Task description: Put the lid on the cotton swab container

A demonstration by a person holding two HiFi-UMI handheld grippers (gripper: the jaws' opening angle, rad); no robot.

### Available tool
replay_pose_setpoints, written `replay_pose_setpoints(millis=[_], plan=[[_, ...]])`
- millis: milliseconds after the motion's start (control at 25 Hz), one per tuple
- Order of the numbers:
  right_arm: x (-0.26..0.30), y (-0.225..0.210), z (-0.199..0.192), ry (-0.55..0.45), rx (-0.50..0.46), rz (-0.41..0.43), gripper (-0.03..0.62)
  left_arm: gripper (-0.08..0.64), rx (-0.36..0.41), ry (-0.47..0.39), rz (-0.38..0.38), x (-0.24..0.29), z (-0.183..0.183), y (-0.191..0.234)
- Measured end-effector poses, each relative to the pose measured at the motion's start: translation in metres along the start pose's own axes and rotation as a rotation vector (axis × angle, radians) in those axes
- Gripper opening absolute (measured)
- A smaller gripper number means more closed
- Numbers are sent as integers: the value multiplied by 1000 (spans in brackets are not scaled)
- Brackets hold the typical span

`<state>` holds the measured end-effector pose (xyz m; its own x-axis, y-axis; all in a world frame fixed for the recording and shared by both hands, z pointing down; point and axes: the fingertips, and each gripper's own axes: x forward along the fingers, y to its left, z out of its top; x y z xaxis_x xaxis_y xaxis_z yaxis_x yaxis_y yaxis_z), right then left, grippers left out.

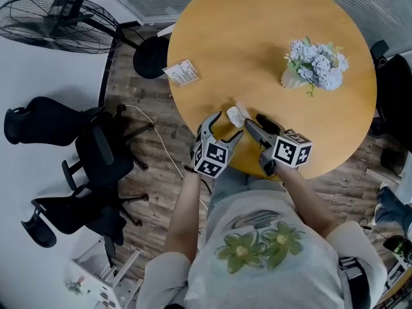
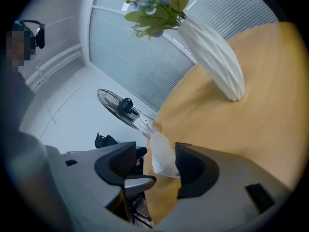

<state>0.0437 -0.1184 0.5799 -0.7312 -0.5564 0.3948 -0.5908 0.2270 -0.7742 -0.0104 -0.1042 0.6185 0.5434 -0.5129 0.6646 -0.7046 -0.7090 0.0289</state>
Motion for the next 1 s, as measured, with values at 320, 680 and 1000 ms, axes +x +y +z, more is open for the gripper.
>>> replay_pose_setpoints(millis=[320, 680, 1000], plan=[[15, -13, -8, 27, 150, 35, 264, 376, -13, 26, -37, 16, -12, 3], [25, -15, -13, 28, 282, 119, 257, 374, 9, 74, -99, 34, -24, -3], [26, -18, -19, 26, 368, 158, 202, 338, 19, 79, -107, 40, -27, -2]])
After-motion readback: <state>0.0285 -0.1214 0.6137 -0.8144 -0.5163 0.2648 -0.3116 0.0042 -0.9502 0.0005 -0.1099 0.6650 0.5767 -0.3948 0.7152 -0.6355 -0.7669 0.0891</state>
